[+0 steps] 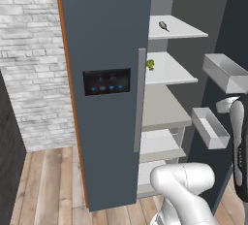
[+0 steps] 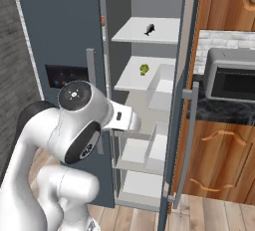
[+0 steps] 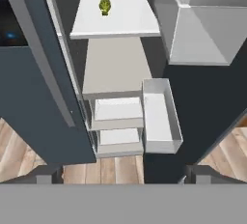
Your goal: Pick up the frozen fish from the freezer, place it on any shelf in the fridge, and close the fridge and freezer doors when done.
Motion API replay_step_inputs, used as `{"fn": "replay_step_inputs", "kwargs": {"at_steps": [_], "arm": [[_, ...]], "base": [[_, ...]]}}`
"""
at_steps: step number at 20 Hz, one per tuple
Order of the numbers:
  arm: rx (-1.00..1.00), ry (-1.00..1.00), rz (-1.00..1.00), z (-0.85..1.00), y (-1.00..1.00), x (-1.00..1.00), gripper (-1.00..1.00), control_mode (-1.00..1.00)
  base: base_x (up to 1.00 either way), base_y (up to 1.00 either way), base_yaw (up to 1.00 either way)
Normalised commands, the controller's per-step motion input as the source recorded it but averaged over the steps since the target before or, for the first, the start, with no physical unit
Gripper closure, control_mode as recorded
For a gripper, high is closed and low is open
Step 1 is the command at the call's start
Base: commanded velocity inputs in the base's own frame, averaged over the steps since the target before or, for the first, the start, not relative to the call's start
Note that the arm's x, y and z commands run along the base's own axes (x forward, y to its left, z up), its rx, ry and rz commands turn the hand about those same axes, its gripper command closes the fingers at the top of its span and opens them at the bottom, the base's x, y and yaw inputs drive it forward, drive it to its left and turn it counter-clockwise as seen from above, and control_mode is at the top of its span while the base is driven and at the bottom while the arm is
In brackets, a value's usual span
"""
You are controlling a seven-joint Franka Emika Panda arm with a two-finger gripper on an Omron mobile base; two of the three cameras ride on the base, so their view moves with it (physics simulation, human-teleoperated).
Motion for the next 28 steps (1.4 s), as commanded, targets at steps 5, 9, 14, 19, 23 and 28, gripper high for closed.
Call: {"fn": "replay_step_inputs", "kwargs": {"at_steps": [5,9,14,19,23,28], "arm": [[0.0,-0.12,0.0,0.0,-1.0,-0.86,-1.0,-1.0],[0.0,-0.05,0.0,0.0,-1.0,-0.08,-1.0,-1.0],[0.0,0.0,0.01,-0.19,-1.0,0.66,-1.0,-1.0],[0.01,0.0,0.14,-0.09,-0.87,0.45,-1.0,-1.0],[0.01,-0.01,0.0,-0.42,-0.52,0.0,-1.0,-1.0],[0.04,0.0,0.0,-0.06,-0.6,0.18,-1.0,-1.0]], "base": [[0.0,0.0,0.0],[0.0,0.0,0.0],[0.0,0.0,0.0],[0.0,0.0,0.0],[0.0,0.0,0.0],[0.0,0.0,0.0]]}}
